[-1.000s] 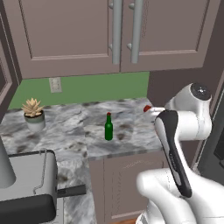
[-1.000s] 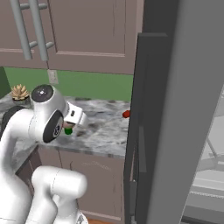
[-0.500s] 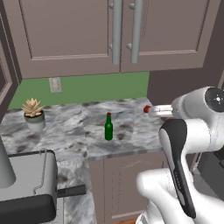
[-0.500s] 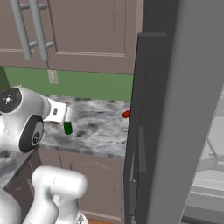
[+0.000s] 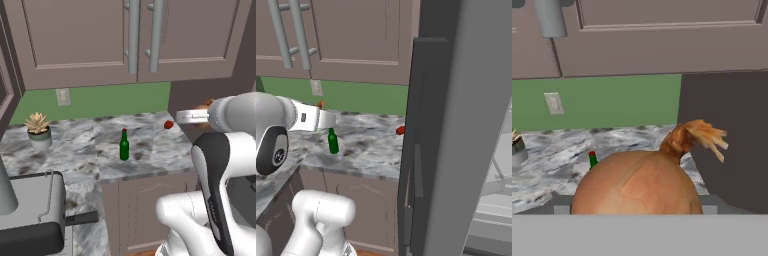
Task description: Place the beer on the top shelf of the fridge to keep it out of children's reach, and place the onion and bell pepper on lower shelves for easy access.
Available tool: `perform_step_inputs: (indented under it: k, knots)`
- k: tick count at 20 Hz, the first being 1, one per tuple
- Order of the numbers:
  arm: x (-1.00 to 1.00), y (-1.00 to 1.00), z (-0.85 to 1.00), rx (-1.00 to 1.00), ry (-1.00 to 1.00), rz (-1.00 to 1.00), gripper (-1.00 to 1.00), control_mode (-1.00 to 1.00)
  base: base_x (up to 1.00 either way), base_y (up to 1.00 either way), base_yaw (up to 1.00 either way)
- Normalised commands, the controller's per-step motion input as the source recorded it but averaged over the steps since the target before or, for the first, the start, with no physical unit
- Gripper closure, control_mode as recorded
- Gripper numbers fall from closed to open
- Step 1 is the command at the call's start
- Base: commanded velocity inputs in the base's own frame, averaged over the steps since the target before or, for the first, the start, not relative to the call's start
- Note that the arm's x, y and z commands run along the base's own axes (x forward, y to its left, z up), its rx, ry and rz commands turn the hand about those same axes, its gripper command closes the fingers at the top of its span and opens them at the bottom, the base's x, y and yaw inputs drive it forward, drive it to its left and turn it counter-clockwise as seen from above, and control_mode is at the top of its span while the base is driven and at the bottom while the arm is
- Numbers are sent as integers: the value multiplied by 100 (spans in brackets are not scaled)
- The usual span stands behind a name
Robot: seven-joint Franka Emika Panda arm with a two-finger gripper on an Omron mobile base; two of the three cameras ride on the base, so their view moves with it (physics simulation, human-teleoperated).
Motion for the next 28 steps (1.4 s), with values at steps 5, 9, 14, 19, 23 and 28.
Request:
perform_step_inputs:
  k: [5,9,14,19,23,28]
  knots:
    - [-39,0,-1,-6,6,0,100,-100,0,0,0]
    - [0,0,0,0,0,0,100,100,-90,0,0]
    - [0,0,0,0,0,0,100,100,-100,-5,0]
    - [0,0,0,0,0,0,100,100,-92,-4,0]
    - [0,0,0,0,0,0,100,100,-40,-40,0]
    - [0,0,0,0,0,0,100,100,-4,-74,0]
